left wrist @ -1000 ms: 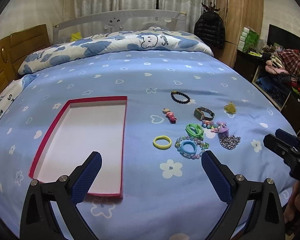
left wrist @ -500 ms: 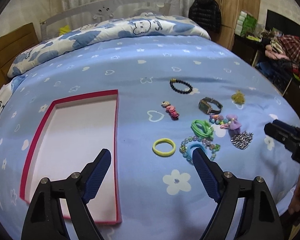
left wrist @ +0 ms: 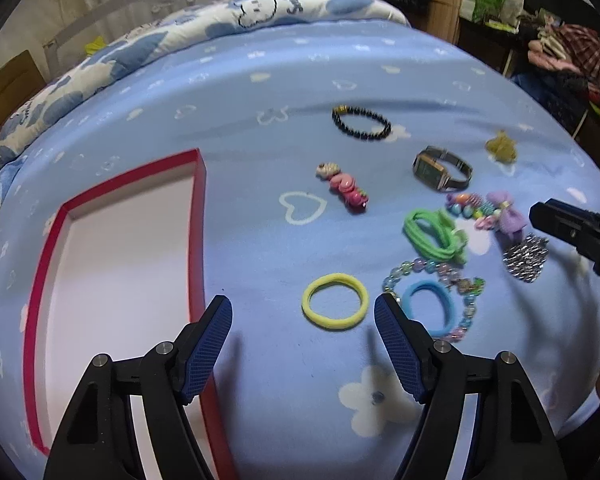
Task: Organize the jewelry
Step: 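Grasp the yellow hair tie with the left tool while the right tool grasps the purple bow clip, then carry both items into the red-rimmed tray and open both tools to release them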
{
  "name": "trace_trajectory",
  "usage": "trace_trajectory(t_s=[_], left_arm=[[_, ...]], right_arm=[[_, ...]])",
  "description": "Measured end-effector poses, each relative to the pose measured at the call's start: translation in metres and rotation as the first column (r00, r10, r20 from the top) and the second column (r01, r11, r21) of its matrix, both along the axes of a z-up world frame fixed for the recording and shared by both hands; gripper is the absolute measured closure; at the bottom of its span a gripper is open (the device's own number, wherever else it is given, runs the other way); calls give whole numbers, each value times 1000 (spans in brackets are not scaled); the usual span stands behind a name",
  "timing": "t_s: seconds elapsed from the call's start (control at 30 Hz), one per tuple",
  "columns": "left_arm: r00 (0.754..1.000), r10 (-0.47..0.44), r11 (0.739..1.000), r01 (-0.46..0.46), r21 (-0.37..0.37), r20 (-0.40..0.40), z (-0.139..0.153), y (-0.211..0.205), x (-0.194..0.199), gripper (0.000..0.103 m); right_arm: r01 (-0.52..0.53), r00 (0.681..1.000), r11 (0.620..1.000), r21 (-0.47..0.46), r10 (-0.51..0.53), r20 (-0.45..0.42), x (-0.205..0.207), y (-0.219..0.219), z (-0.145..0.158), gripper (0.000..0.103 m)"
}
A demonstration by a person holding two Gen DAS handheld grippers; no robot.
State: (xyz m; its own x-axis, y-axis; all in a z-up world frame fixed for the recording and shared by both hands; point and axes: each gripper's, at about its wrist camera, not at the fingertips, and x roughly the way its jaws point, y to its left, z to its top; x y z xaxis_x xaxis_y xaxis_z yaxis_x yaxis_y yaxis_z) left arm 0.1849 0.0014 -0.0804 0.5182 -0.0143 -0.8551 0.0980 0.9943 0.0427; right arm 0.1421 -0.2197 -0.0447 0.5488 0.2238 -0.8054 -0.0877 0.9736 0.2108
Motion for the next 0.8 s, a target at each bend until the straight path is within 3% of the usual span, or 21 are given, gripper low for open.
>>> trace_trajectory(t_s=[0.17, 0.33, 0.43, 0.5, 0.57, 0.6, 0.8], left_arm=[[999, -18, 1000, 18, 5, -36, -12, 1, 14, 30], [998, -31, 999, 29, -22, -63, -24, 0, 21, 40], [997, -47, 998, 44, -45, -63, -23, 0, 20, 60], [996, -63, 996, 60, -62, -63, -22, -1, 20, 80], [995, -77, 994, 72, -78, -61, -21, -2, 19, 93], [995, -80, 994, 74, -86, -61, -20, -1, 18, 97], [997, -74, 986, 70, -148, -24, -4, 11, 6, 98]], right_arm=[[2, 999, 1000, 5, -2, -35, 11, -2, -11, 47], [-6, 997, 1000, 7, 6, -71, 20, 0, -22, 60], [-5, 996, 1000, 6, 6, -85, 21, 2, -27, 72], [-3, 996, 1000, 5, 3, -85, 21, 1, -27, 81], [-3, 997, 1000, 6, 4, -82, 19, 1, -25, 91], [-3, 997, 1000, 6, 3, -79, 18, 1, -24, 92], [-13, 999, 1000, 20, 14, -41, 9, 4, -9, 92]])
